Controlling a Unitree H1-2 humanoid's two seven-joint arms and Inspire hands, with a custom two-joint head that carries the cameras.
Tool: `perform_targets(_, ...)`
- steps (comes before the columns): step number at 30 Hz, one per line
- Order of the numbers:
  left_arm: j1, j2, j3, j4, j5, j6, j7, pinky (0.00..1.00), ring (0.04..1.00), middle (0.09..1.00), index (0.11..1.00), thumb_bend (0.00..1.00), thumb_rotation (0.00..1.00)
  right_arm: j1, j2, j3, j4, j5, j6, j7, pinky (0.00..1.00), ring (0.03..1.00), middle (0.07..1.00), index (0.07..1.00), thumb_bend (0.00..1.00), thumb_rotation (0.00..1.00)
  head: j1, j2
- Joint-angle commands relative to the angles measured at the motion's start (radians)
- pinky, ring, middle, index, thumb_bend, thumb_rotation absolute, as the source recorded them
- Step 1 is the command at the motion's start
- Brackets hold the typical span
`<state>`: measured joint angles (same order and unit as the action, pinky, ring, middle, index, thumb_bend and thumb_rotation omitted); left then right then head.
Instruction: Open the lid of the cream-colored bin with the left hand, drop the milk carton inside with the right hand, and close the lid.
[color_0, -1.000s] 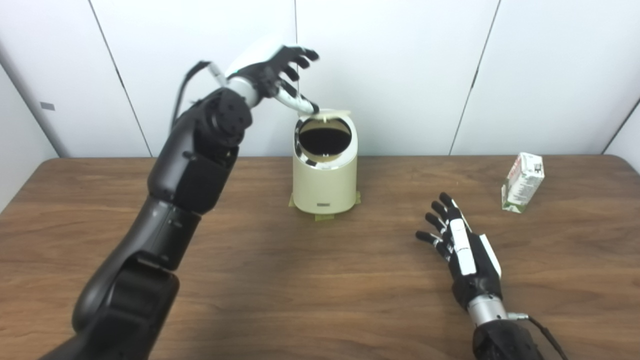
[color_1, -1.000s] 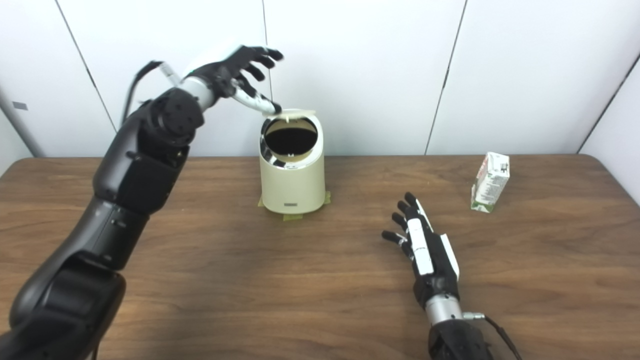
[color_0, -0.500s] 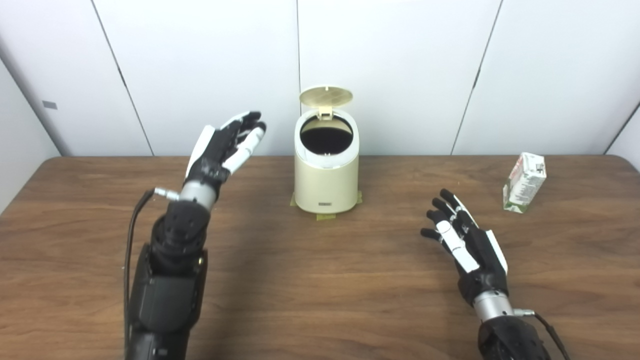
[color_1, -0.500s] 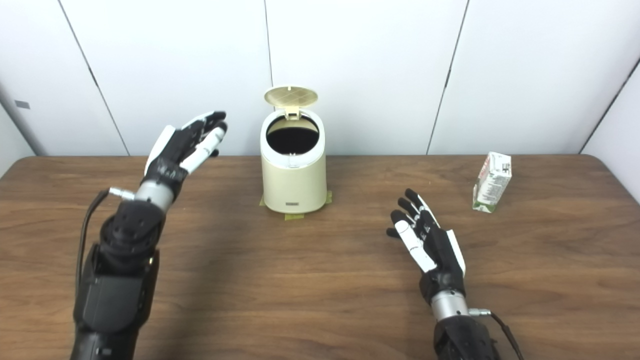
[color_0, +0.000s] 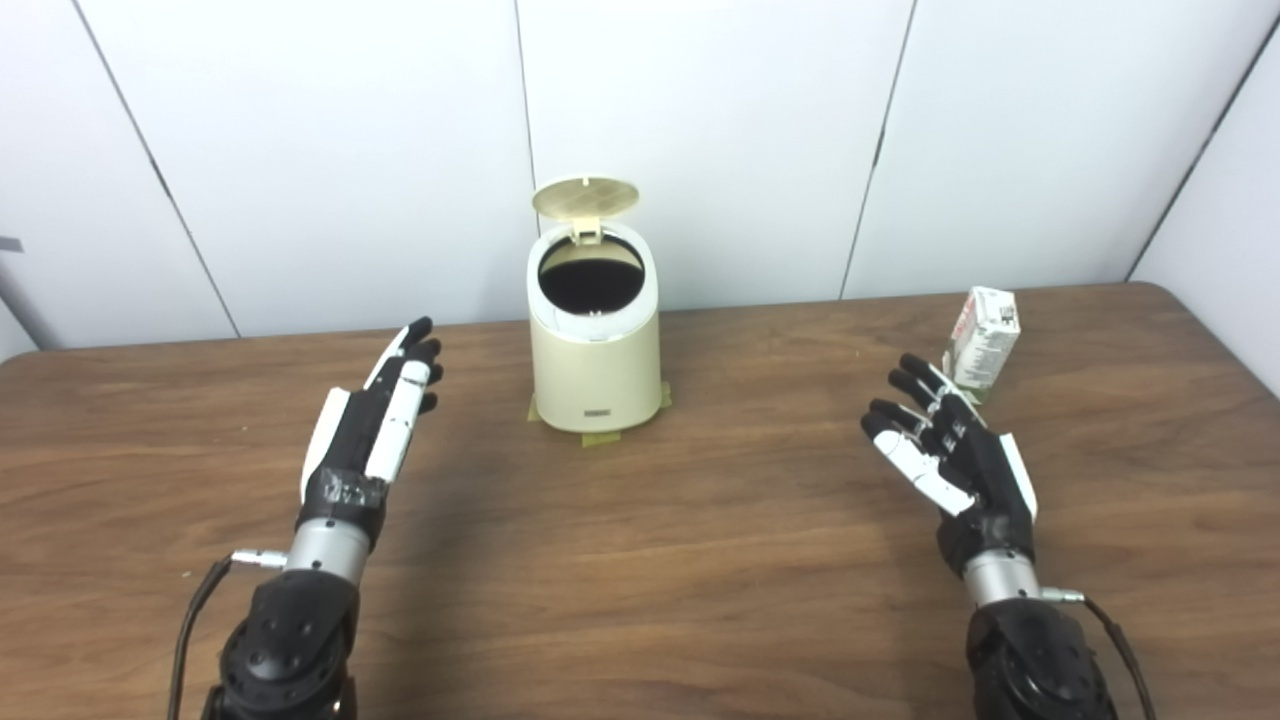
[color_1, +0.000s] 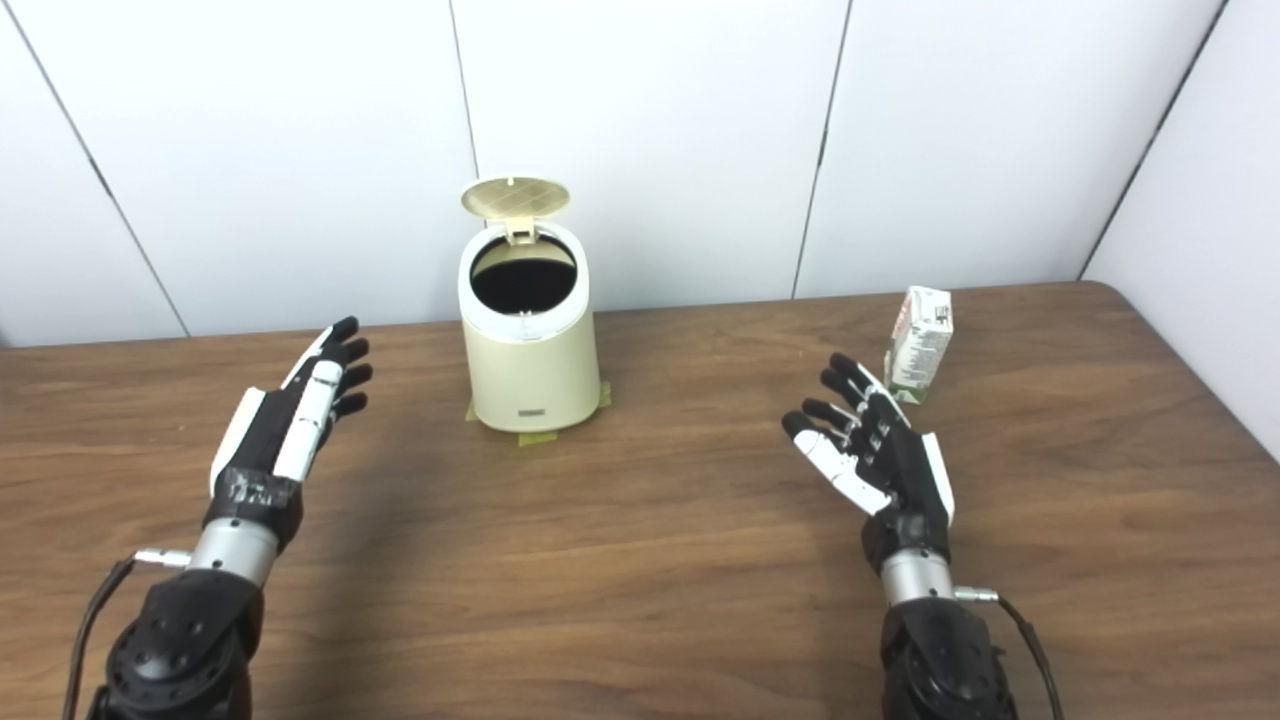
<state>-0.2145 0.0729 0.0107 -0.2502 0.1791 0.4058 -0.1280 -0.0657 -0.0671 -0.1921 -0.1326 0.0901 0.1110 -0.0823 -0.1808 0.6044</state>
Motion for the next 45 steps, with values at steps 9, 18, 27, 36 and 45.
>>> perform_targets(9, 0.0, -0.029, 0.017, -0.041, -0.106, -0.031, 0.012, 0.94, 0.951, 0.96, 0.97, 0.41, 1.0, 0.025, -0.065, -0.112, -0.201, -0.026, 0.094, -0.06, 0.65, 0.78, 0.828, 0.802, 0.76, 0.15, -0.137, 0.012)
perform_targets(18, 0.002, 0.001, 0.038, -0.039, -0.154, -0.011, 0.001, 0.97, 0.965, 0.977, 0.985, 0.4, 1.0, -0.029, -0.169, -0.128, -0.191, -0.117, 0.159, -0.08, 0.76, 0.772, 0.81, 0.811, 0.83, 0.19, -0.215, 0.029)
perform_targets(27, -0.009, 0.044, 0.044, -0.03, -0.202, -0.005, -0.012, 0.97, 0.96, 0.969, 0.981, 0.35, 1.0, -0.202, -0.251, -0.071, -0.096, -0.228, 0.24, -0.067, 0.61, 0.801, 0.868, 0.87, 0.94, 0.14, -0.254, 0.047)
perform_targets(36, 0.001, 0.105, 0.043, -0.101, -0.241, 0.062, -0.037, 0.99, 0.972, 0.97, 0.999, 0.35, 1.0, -0.377, -0.366, -0.011, 0.086, -0.324, 0.359, 0.081, 0.79, 0.943, 0.965, 0.947, 1.0, 0.12, -0.236, 0.055)
perform_targets(45, 0.013, 0.152, 0.039, -0.16, -0.241, 0.063, -0.037, 1.0, 0.971, 0.967, 0.997, 0.33, 1.0, -0.491, -0.44, 0.066, 0.239, -0.497, 0.358, 0.169, 0.88, 0.955, 0.952, 0.897, 1.0, 0.1, -0.235, 0.053)
